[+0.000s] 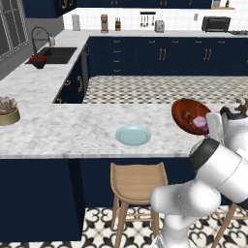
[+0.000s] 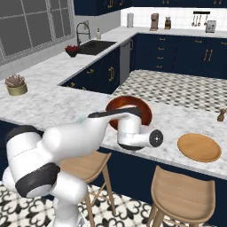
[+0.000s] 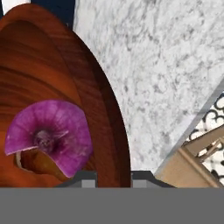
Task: Pick the chicken drumstick and onion from their plates and place them in the bowl. Then put the bowl in the fridge.
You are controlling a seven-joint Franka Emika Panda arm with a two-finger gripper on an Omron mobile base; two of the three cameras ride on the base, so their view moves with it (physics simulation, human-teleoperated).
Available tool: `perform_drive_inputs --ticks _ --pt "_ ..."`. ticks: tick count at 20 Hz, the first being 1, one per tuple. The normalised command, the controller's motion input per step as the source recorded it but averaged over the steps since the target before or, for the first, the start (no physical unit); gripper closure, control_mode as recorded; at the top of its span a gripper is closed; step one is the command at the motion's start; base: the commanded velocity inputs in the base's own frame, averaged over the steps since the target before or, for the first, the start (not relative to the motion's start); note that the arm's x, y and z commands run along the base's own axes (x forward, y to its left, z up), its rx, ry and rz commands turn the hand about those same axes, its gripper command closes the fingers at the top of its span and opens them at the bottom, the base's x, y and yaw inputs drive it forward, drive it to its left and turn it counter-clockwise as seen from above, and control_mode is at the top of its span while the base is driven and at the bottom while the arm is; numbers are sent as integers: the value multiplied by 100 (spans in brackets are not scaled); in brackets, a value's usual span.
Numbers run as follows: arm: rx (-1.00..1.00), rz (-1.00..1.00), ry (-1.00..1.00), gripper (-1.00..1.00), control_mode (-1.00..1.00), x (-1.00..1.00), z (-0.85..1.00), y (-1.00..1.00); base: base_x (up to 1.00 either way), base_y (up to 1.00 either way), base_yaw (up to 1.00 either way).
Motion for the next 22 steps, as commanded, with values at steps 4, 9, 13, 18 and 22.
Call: perform_drive_inputs --ticks 4,9,13,18,22 --pt "-5 4 -5 100 -100 -95 67 58 0 0 0" --pt "-22 1 -1 100 -100 -77 81 49 0 0 0" --pt "-10 2 21 100 -100 -42 49 14 0 0 0" --pt "15 7 17 100 -100 -19 12 0 0 0 0" --pt "24 10 8 100 -100 -63 2 5 0 0 0"
